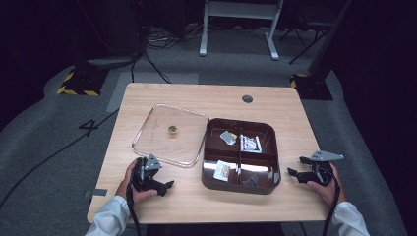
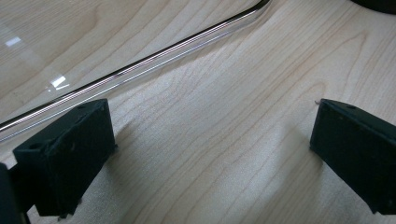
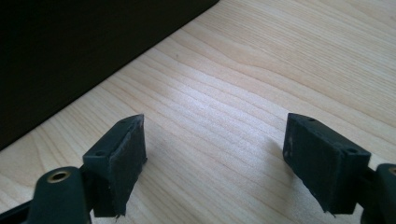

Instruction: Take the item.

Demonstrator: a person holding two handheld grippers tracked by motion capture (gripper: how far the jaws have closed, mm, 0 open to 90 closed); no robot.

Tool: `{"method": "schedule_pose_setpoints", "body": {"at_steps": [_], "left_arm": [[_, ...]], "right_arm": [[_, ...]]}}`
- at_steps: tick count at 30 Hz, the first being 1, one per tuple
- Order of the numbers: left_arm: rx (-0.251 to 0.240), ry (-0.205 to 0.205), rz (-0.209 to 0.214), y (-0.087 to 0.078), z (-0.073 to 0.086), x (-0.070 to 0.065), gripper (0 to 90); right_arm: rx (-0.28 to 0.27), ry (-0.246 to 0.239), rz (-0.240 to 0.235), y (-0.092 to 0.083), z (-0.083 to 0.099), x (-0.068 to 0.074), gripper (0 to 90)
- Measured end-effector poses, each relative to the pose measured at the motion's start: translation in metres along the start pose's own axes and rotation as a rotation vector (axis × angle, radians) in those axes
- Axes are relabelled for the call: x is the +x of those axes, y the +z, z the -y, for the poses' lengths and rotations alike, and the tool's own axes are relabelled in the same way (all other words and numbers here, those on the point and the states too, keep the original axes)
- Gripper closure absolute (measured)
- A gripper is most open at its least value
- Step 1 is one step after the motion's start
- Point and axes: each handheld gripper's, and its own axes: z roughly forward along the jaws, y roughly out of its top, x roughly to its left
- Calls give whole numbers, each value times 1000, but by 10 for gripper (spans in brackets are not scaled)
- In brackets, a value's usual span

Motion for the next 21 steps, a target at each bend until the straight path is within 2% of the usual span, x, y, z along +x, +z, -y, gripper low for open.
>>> {"method": "schedule_pose_setpoints", "body": {"at_steps": [18, 21], "left_arm": [[0, -10, -7, -3, 4, -1, 1], [1, -6, -6, -3, 4, 0, 1]], "right_arm": [[3, 5, 9, 0, -1, -2, 226], [-15, 12, 10, -4, -3, -4, 226]]}}
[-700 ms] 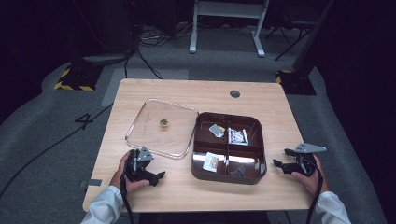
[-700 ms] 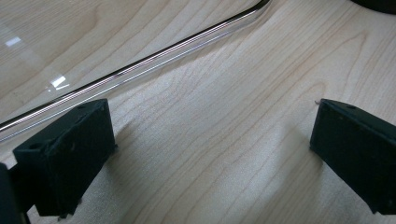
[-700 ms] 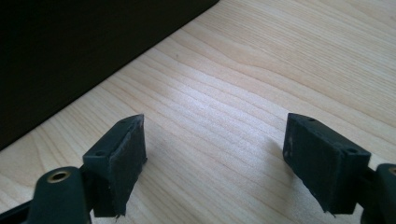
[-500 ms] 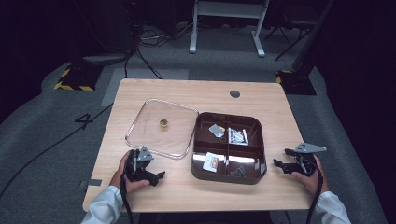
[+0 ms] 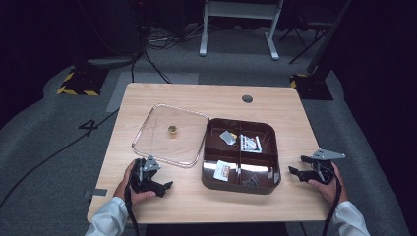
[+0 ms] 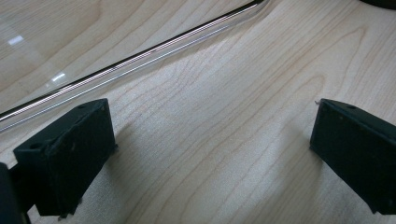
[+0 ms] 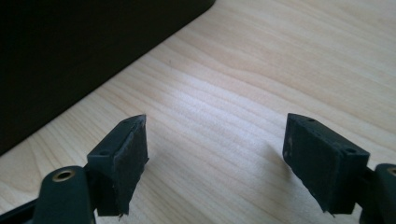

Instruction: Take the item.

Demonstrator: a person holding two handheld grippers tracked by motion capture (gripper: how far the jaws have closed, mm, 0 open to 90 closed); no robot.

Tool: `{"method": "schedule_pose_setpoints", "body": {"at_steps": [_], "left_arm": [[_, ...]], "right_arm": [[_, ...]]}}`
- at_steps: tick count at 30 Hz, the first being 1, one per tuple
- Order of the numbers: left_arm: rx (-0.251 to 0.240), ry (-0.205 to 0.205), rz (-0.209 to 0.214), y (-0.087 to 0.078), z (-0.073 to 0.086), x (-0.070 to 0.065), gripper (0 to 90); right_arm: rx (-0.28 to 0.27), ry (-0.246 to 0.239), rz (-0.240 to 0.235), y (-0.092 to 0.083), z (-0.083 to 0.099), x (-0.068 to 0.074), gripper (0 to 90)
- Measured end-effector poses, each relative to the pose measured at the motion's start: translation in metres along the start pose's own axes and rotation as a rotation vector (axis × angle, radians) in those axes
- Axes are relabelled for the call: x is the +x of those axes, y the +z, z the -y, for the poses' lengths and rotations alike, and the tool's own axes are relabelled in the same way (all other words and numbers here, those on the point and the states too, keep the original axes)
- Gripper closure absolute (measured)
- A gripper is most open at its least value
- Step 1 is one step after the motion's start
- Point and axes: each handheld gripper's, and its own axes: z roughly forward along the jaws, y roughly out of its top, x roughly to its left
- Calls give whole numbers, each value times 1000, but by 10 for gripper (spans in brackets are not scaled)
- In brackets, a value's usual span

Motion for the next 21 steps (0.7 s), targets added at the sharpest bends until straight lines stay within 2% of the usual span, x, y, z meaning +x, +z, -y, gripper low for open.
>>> {"method": "schedule_pose_setpoints", "body": {"at_steps": [7, 12, 21], "left_arm": [[-2, 2, -1, -1, 1, 0, 1], [-3, 2, 0, -1, 1, 0, 1], [-3, 2, 0, -1, 1, 0, 1]], "right_arm": [[-68, 4, -5, -14, -13, -4, 227], [-98, -15, -5, -23, -25, -5, 231], [-105, -52, -19, -26, -44, -2, 239]]}}
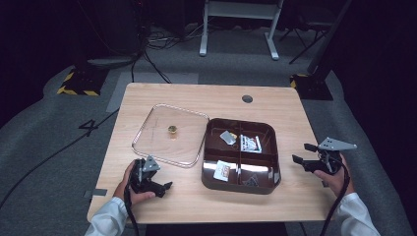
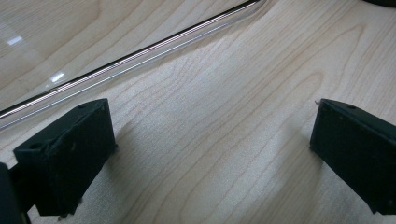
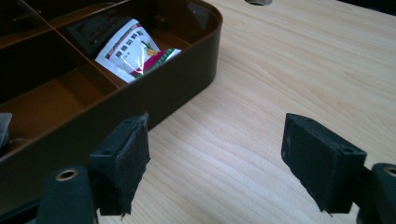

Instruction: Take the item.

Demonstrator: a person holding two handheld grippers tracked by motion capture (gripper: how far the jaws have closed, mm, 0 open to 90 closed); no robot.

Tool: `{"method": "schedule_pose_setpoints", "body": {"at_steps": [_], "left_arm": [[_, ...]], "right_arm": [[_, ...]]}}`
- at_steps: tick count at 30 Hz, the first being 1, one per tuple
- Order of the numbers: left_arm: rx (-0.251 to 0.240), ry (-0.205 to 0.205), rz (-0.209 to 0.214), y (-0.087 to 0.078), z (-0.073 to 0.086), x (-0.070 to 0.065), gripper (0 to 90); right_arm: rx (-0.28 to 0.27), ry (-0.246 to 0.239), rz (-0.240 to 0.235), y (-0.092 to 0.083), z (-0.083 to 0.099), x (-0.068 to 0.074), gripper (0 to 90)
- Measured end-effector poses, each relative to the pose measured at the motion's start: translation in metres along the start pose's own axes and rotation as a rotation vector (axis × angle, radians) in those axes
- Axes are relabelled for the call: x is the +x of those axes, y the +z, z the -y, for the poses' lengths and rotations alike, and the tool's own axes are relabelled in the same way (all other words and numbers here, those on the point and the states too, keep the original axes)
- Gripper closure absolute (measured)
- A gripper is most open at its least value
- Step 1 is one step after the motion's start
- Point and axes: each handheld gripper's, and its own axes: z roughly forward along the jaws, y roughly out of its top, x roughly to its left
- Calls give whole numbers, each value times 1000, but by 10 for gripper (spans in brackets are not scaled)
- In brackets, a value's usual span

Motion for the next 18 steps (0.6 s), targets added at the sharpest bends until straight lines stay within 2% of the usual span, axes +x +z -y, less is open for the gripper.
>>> {"method": "schedule_pose_setpoints", "body": {"at_steps": [4, 9, 18], "left_arm": [[0, 0, 0, 0, 0, 0, 1], [1, -1, 1, 0, 0, 0, 1], [2, -2, 0, 0, 0, 0, 1]], "right_arm": [[-12, -12, -9, -1, -9, 2, 236], [-23, -17, 4, -2, -18, 3, 230], [-24, -62, -13, 2, -37, 9, 234]]}}
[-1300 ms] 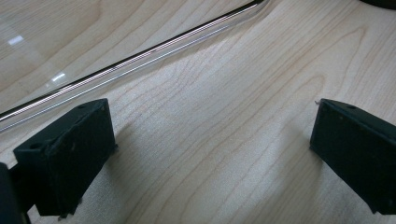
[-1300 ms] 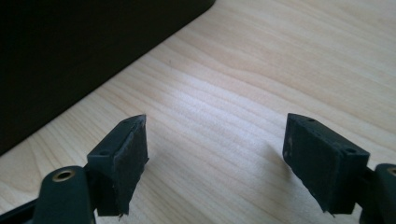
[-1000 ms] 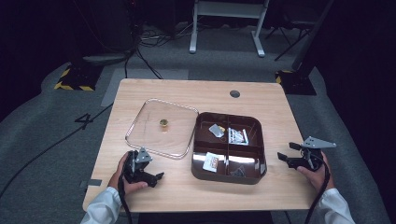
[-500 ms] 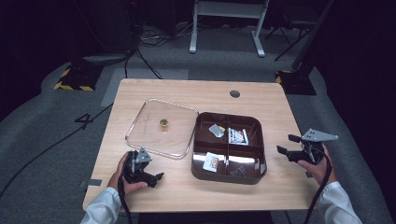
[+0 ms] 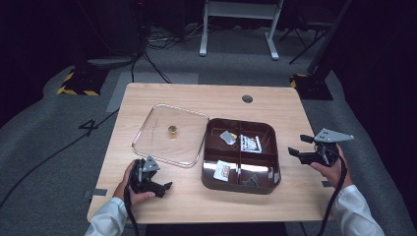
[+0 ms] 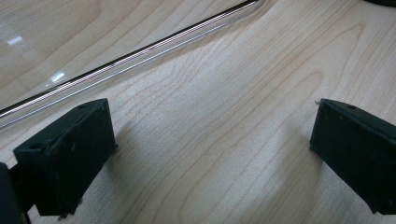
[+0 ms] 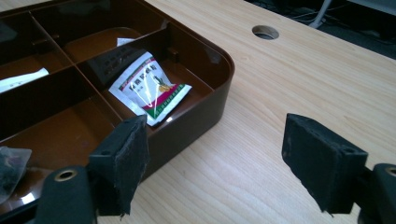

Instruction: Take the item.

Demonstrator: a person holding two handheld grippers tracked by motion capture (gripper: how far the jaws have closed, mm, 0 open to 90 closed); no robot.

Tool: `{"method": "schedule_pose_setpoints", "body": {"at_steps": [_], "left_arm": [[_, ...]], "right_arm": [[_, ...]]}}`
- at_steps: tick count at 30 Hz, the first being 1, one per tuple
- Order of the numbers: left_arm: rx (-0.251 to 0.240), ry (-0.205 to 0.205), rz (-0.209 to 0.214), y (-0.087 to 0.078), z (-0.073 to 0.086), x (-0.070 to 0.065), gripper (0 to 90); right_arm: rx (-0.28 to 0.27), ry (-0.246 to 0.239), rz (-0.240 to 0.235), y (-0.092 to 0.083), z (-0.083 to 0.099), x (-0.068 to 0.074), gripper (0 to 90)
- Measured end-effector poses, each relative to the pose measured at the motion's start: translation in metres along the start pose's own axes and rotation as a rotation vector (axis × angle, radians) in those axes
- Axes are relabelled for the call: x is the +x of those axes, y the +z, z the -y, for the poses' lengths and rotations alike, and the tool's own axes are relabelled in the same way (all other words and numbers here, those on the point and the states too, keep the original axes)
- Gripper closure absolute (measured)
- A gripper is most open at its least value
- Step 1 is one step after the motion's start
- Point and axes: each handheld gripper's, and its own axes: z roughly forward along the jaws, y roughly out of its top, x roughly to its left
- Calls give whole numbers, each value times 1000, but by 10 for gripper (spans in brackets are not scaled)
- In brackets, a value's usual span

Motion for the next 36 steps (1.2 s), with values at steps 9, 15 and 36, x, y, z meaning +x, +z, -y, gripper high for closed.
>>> {"method": "schedule_pose_setpoints", "body": {"at_steps": [9, 15, 36], "left_arm": [[0, 2, -1, 0, 0, 0, 1], [0, 2, -1, 0, 0, 0, 1], [0, 3, -3, -1, 1, 0, 3]], "right_arm": [[4, -42, -23, 9, -21, 6, 262], [16, -68, -41, 17, -28, 10, 276], [90, -147, -163, 61, -59, 30, 389]]}}
